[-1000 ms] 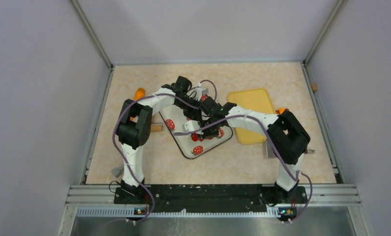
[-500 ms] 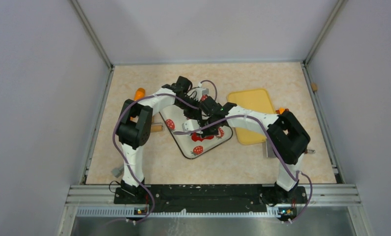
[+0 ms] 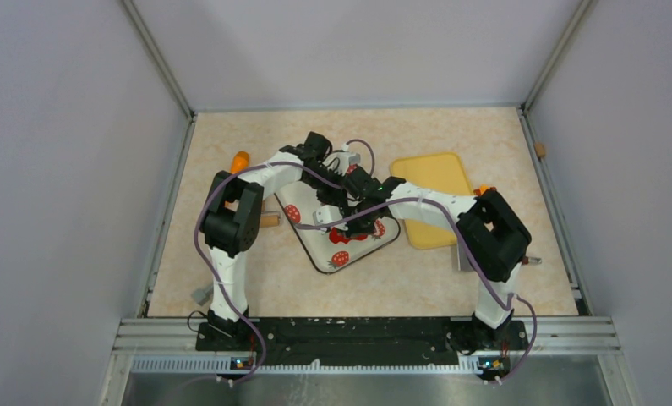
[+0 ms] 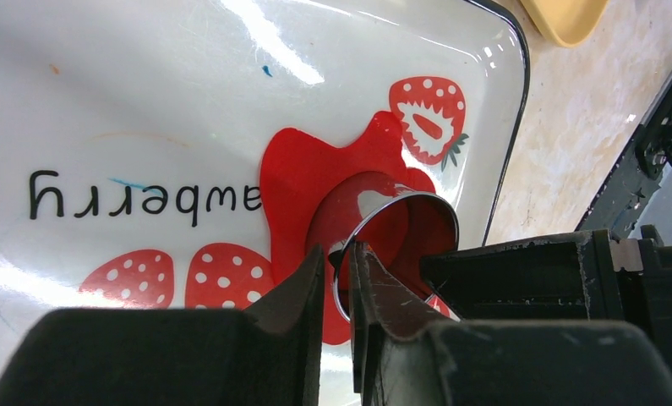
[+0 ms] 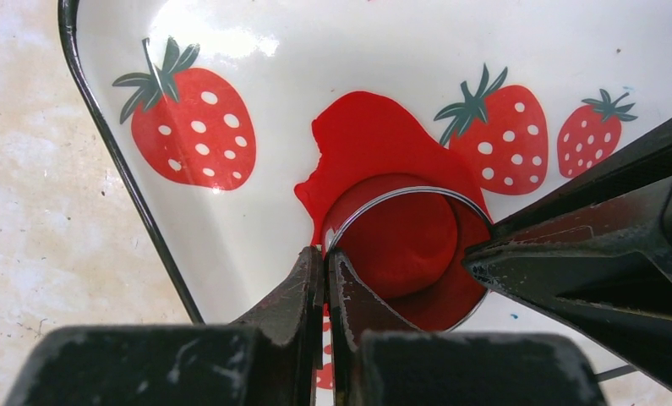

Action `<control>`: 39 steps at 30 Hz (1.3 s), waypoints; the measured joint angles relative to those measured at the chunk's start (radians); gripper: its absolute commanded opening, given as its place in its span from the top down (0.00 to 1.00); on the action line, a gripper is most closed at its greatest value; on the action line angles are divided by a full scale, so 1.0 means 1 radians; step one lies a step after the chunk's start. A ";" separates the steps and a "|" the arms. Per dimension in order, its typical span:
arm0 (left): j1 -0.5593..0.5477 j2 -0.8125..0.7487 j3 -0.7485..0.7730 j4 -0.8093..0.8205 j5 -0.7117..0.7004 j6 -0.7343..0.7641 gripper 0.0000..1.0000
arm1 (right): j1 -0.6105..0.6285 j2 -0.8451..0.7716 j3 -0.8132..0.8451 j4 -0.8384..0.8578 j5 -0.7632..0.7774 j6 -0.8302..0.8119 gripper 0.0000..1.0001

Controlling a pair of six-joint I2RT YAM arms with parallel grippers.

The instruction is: Roll out the dumpling wrappers from the dough

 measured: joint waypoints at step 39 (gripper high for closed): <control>-0.016 0.054 0.071 -0.075 -0.002 0.011 1.00 | -0.012 -0.034 -0.126 0.236 -0.019 0.330 1.00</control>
